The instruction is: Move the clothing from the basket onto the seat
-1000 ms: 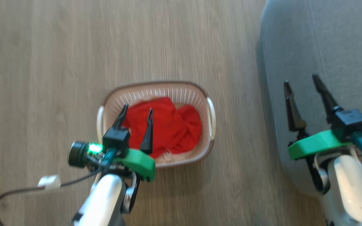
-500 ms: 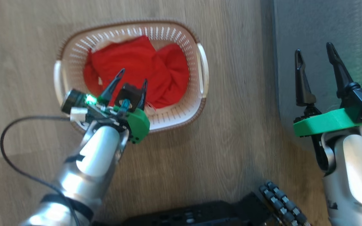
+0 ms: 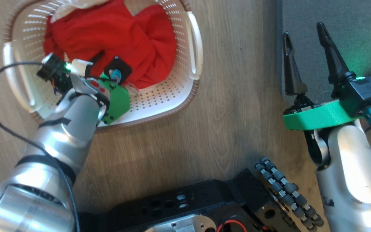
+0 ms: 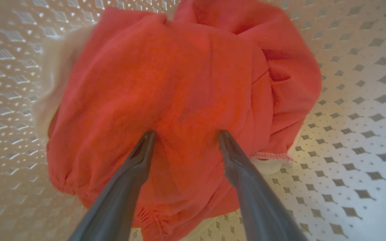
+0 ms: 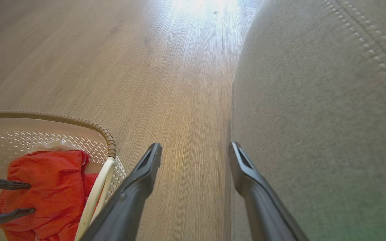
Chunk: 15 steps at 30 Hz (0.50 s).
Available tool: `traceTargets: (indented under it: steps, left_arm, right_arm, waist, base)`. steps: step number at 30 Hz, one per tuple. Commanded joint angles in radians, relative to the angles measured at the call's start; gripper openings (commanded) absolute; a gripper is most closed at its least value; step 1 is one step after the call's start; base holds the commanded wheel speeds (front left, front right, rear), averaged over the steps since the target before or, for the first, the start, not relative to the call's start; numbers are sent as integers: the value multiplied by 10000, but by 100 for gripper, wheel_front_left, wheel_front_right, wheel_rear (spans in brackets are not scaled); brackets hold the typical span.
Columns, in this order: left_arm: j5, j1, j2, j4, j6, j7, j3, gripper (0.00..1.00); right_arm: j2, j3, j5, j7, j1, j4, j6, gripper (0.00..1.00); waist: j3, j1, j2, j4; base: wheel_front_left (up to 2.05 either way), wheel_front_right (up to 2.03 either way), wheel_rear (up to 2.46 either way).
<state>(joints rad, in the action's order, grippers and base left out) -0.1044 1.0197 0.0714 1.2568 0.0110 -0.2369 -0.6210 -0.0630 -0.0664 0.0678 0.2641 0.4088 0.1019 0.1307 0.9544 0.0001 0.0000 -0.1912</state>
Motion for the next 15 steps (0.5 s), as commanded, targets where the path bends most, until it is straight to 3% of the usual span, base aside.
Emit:
traceTargets:
  steps: [1,15]
  left_arm:
    - [-115,-3,204,0,-3,58,30,100]
    - [-296,899,399,329,181,2485,-411,100]
  right_arm:
    - [33,-88,188,-24,-393,54,0,100]
    - [111,-287,270,-24,-460,-124,0,100]
  waist:
    - [255,-1,0,-239]
    - [698,-1,0,-579]
  base:
    - [0,0,0]
    - [0,0,0]
